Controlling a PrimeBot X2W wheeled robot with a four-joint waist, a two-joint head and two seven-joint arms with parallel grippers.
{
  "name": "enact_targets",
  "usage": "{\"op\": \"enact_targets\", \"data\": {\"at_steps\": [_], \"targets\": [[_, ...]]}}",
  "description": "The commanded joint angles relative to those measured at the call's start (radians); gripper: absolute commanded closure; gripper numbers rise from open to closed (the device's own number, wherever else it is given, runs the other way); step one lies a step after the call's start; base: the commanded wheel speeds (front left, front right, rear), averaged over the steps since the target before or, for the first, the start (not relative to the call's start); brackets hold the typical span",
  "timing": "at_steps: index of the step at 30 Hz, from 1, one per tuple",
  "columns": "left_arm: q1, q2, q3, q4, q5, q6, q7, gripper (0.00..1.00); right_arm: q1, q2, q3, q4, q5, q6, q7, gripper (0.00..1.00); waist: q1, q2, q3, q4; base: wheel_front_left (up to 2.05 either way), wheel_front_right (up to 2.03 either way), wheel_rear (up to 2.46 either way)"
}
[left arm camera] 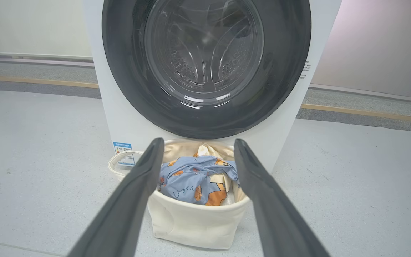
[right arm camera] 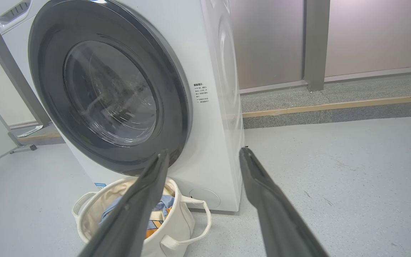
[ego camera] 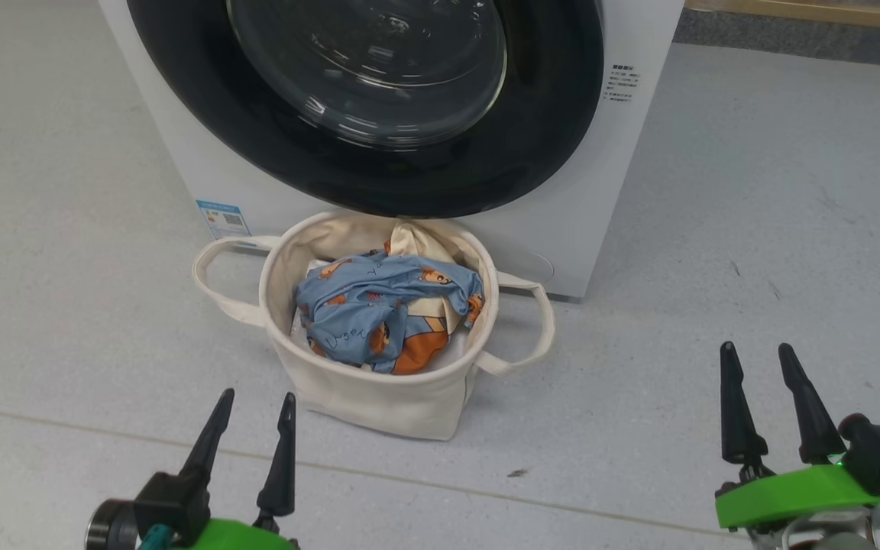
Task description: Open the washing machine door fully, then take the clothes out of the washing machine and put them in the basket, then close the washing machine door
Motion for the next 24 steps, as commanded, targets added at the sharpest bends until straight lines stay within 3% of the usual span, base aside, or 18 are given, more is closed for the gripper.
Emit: {"op": "enact_targets", "data": {"at_steps": [1, 12, 13, 24], "targets": [[-0.024, 0.001, 0.029, -0.028, 0.002, 0.0, -0.006, 0.0, -0.04, -0.006, 0.02, -0.034, -0.003, 0.0, -0.005, 0.0, 0.0001, -0.0001, 0.001, 0.0, 0.0, 0.0, 0.0], [-0.039, 0.001, 0.03, -0.051, -0.042, 0.014, -0.006, 0.0, -0.044, -0.006, 0.019, -0.041, -0.01, 0.0, -0.005, 0.0, 0.0001, -0.0001, 0.011, 0.005, 0.0, 0.0, 0.0], [-0.002, -0.001, -0.001, -0.016, -0.04, 0.013, 0.0, 1.0, -0.001, 0.0, -0.002, -0.004, -0.004, 0.0, 0.0, 1.0, 0.0001, -0.0001, 0.012, 0.005, 0.0, 0.0, 0.0], [0.007, -0.001, 0.012, 0.028, -0.132, 0.006, 0.025, 1.0, 0.009, -0.002, 0.005, 0.044, 0.087, 0.0, 0.018, 1.0, 0.002, -0.0001, 0.005, 0.009, 0.0, 0.0, 0.0]]}}
